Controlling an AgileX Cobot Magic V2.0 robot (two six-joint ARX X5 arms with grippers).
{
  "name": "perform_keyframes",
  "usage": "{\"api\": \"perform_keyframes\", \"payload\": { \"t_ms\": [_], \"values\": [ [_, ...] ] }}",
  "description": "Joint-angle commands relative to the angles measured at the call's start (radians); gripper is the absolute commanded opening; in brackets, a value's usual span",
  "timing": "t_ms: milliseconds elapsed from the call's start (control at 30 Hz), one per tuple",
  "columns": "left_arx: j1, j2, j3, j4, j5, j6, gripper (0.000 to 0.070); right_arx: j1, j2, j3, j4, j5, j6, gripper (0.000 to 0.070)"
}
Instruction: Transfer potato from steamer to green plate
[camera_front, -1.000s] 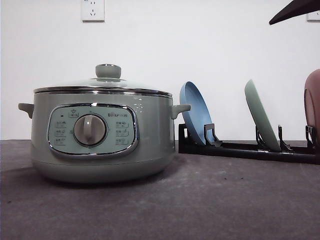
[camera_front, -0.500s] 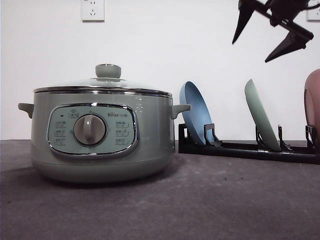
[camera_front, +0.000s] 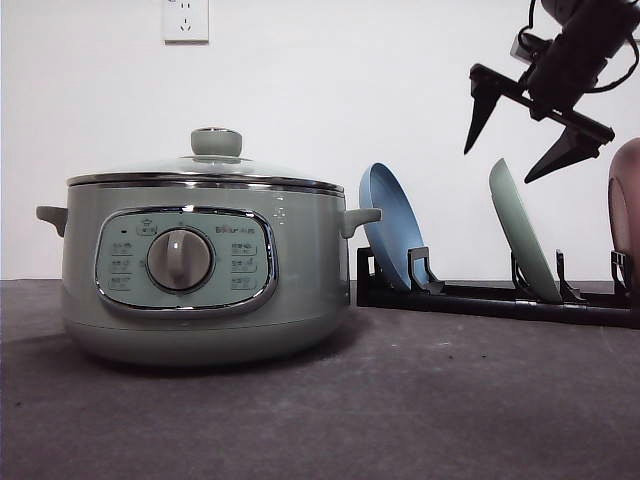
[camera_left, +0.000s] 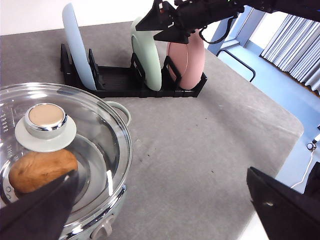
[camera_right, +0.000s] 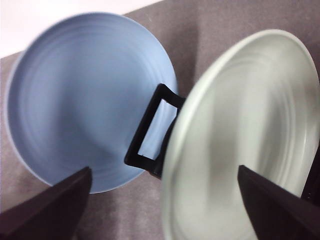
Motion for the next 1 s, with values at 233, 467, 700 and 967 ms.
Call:
{"api": "perform_keyframes", "payload": {
  "t_ms": [233, 467, 700, 967],
  "values": [
    [-0.005, 0.006, 0.024, 0.013, 0.005, 0.007, 0.0700, -0.002, 0.025, 0.024, 0.019, 0.023, 0.006, 0.0201],
    [-0.005, 0.006, 0.024, 0.011, 0.005, 0.006, 0.0700, -0.002, 0.025, 0.024, 0.019, 0.023, 0.006, 0.0159],
    [-0.005, 0.006, 0.024, 0.005, 0.005, 0.006, 0.0700, -0.002, 0.025, 0.024, -0.002, 0.022, 0.010, 0.0003],
    [-0.005, 0.006, 0.024, 0.002, 0.005, 0.006, 0.0700, -0.008, 0.016, 0.029, 0.024, 0.000, 0.063, 0.0003]
  ]
}}
